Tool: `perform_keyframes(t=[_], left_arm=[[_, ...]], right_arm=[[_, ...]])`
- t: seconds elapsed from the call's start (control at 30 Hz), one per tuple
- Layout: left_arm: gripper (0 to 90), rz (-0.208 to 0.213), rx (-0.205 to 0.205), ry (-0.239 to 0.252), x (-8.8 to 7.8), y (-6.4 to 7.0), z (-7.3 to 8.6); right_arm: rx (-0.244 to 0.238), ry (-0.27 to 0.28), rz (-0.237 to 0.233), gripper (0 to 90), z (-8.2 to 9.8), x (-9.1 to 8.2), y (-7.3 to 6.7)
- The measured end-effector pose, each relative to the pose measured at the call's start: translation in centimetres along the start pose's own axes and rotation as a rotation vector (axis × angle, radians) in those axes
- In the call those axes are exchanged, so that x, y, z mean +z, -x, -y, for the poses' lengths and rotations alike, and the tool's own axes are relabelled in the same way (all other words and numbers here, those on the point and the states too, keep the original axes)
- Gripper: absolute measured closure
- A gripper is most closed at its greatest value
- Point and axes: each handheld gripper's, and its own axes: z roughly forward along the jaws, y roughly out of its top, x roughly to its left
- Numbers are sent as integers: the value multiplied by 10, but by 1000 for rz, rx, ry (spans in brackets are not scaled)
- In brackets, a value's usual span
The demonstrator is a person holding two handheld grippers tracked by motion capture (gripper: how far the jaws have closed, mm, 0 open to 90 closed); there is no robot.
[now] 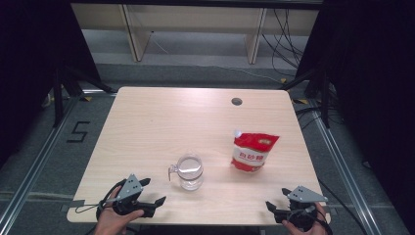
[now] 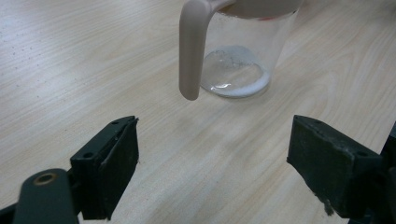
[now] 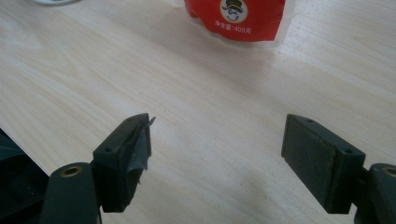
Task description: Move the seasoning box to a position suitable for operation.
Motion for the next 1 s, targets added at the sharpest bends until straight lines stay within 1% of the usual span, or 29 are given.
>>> perform_keyframes(t=[0.03, 0.07, 0.1, 0.17, 0.2, 0.23, 0.27, 0.3, 0.33, 0.37, 0.4, 0.47, 0.5, 0.53, 0.57, 0.6, 0.63, 0.67, 0.7, 0.73, 0.8, 0.83, 0.87, 0.9, 0.93, 1.0], left_arm=[[162, -5, 14, -8, 0, -1, 0], [163, -1, 9, -8, 0, 0, 0], [163, -2, -11, -8, 0, 2, 0], [164, -2, -11, -7, 0, 2, 0], [165, -2, -11, -7, 0, 2, 0], [165, -2, -13, -5, 0, 2, 0], [166, -5, -20, -4, 0, 2, 0], [166, -3, 12, -3, 0, 0, -1], [167, -5, 14, -2, 0, 0, -1], [167, -1, -18, -1, 1, 2, -1], [168, 1, -22, 2, 2, 3, -1], [170, -2, 5, -1, 2, 1, -1], [170, -1, -19, 2, 2, 3, -1], [170, -6, 11, -7, 2, 1, -2], [170, -6, 11, -7, 2, 1, -2], [170, -5, -20, -1, 2, 2, -1], [170, -8, -18, 4, 2, 1, -2], [171, -9, -21, 19, 3, 1, -2], [171, -18, 5, 10, 1, -2, -3], [171, -19, -30, 12, 1, 0, -2], [172, -16, -20, 3, -1, -2, -3], [172, -16, -9, 20, 0, -3, -4], [173, -14, 1, 14, -1, -4, -5], [173, -14, 1, 14, -1, -4, -5], [173, -20, -44, 28, 0, -3, -6], [173, -17, -47, 36, 1, -4, -8]], right_arm=[[-1, -2, -14, 249, 0, 1, 0], [23, -9, -10, 249, 0, 0, -2], [20, -9, -12, 249, 0, 0, -2], [26, -10, -10, 249, 0, 0, -2], [26, -10, -10, 249, 0, 0, -2], [-7, 3, -12, 249, 0, 1, 1], [1, -3, -17, 249, 0, 1, 0], [0, -3, -17, 249, 0, 1, 0], [1, -3, -17, 249, 0, 1, 0], [-2, -6, -12, 249, 0, 1, 0], [-6, -4, -4, 249, 0, 0, 0], [-6, -6, -13, 249, 0, 1, 1], [-2, -5, -6, 249, 0, 1, 0], [-2, -5, -2, 249, 0, 0, 0], [-2, -5, -2, 249, 0, 0, 0], [-3, -6, -2, 249, 0, 0, 0], [4, -8, -4, 249, 0, 0, 0], [-5, -5, 0, 249, 0, 0, 1], [12, -9, -1, 249, 0, 0, 0], [-5, -6, 0, 248, 0, 0, 1], [-1, -6, -1, 248, 0, 0, 0], [0, -6, -1, 248, 0, 0, 0], [0, -7, -1, 248, 0, 0, 0], [0, -7, -1, 248, 0, 0, 0], [-16, -4, -9, 248, 0, 1, 2], [-19, -2, -7, 248, 0, 1, 2]])
